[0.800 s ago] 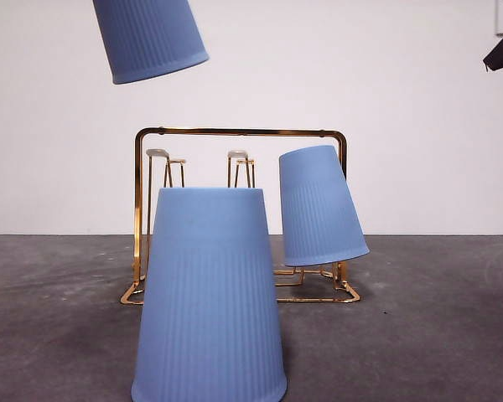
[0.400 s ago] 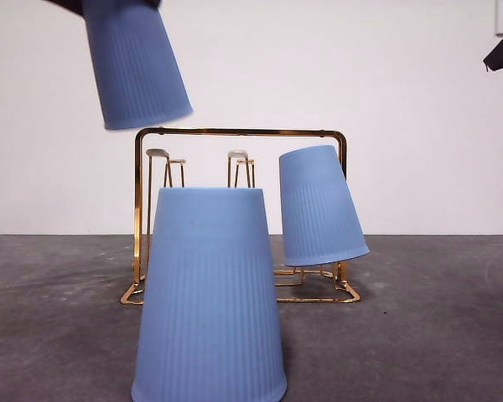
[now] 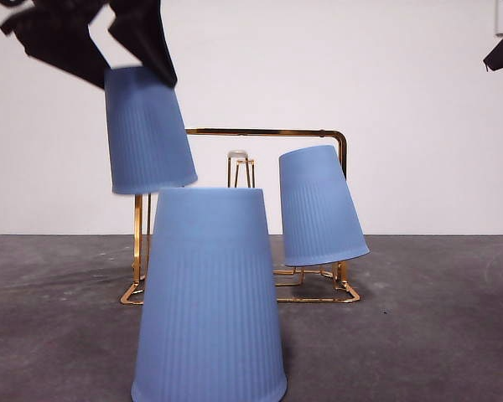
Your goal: Pick the top cup and place it on cupholder, pick up the mid cup and place it on cupholder, last pick the bottom cup and place it on cupholder.
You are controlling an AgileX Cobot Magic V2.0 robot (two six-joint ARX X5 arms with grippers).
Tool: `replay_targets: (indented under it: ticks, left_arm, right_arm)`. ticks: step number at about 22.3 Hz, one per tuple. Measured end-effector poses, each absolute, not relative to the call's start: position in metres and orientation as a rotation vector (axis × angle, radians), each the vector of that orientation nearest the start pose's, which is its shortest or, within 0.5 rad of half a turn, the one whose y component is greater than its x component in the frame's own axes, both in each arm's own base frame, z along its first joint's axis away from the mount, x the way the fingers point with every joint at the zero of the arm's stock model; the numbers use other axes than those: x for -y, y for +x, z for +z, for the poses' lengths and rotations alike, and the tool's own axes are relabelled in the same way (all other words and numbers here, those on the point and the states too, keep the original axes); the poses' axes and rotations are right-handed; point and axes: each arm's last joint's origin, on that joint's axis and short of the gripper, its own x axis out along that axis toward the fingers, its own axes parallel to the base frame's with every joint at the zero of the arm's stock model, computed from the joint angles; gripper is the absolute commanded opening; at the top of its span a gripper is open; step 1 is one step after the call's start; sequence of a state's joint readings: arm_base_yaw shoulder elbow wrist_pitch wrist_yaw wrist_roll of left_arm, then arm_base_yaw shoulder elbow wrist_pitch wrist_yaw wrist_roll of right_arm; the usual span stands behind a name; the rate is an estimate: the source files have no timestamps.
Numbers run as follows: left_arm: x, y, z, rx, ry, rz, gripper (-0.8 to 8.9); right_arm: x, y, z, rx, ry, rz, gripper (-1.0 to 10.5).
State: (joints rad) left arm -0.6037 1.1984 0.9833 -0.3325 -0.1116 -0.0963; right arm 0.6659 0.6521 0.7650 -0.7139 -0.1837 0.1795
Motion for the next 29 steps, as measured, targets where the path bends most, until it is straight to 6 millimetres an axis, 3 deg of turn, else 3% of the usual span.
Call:
replay_targets:
  ticks: [10, 14, 19, 23, 29]
  left_arm:
    - [0.158, 0.243, 0.262, -0.708, 0.143, -0.453, 2.19]
    - [0.16, 0.246, 0.261, -0.716, 0.144, -0.454, 3.64]
    - [0.158, 0.243, 0.258, -0.754, 0.141, -0.443, 3.76]
    - [0.151, 0.232, 0.274, -0.722, 0.124, -0.445, 3.75]
    - [0.124, 0.19, 0.315, -0.65, 0.089, -0.478, 3.74]
  right_arm:
    - [-0.082, 0.096, 0.297, -0.672, 0.016, 0.765, 4.9]
    - [-0.082, 0.096, 0.297, -0.672, 0.016, 0.765, 4.9]
    - [-0.082, 0.096, 0.297, -0.672, 0.016, 0.765, 4.9]
    - [-0.082, 0.096, 0.297, -0.672, 0.016, 0.765, 4.9]
    - [-0.084, 0.098, 0.3, -0.63, 0.028, 0.777, 4.9]
